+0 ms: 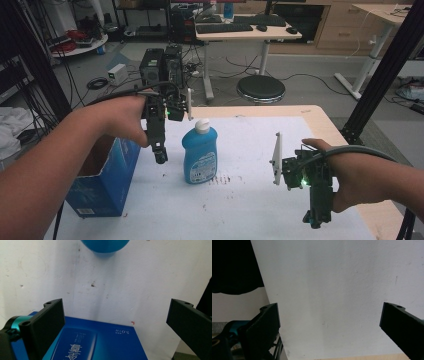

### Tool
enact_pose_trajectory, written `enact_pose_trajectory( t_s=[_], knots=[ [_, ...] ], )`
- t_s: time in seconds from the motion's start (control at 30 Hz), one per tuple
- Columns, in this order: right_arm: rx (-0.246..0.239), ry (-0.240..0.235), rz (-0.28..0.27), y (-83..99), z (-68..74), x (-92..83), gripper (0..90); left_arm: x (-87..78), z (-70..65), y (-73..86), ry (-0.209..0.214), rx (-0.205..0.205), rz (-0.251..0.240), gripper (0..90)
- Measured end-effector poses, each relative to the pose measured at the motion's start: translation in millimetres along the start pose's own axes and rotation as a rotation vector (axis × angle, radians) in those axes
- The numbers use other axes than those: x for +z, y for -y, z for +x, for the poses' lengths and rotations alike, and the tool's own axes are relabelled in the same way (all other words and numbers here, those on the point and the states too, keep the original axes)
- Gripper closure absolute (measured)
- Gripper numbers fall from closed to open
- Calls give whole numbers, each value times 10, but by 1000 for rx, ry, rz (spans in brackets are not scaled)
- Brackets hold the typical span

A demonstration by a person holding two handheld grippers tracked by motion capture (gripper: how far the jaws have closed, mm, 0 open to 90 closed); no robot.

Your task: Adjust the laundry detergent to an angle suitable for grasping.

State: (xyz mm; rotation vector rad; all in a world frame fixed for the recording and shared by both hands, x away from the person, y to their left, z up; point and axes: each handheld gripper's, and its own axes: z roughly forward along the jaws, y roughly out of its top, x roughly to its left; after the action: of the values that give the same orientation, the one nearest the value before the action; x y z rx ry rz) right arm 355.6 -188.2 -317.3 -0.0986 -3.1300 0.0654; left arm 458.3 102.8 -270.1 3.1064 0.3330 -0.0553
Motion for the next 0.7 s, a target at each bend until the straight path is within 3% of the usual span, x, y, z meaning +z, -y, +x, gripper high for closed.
enact_pose_trajectory(
  t_s=[0.27,0.7],
  knots=[
    [-10,8,-12,11,25,-26,19,-41,-30,24,-1,-17,-11,17],
    [-8,31,-12,10,15,-46,19,-24,-71,-39,-4,5,5,17]
  ],
)
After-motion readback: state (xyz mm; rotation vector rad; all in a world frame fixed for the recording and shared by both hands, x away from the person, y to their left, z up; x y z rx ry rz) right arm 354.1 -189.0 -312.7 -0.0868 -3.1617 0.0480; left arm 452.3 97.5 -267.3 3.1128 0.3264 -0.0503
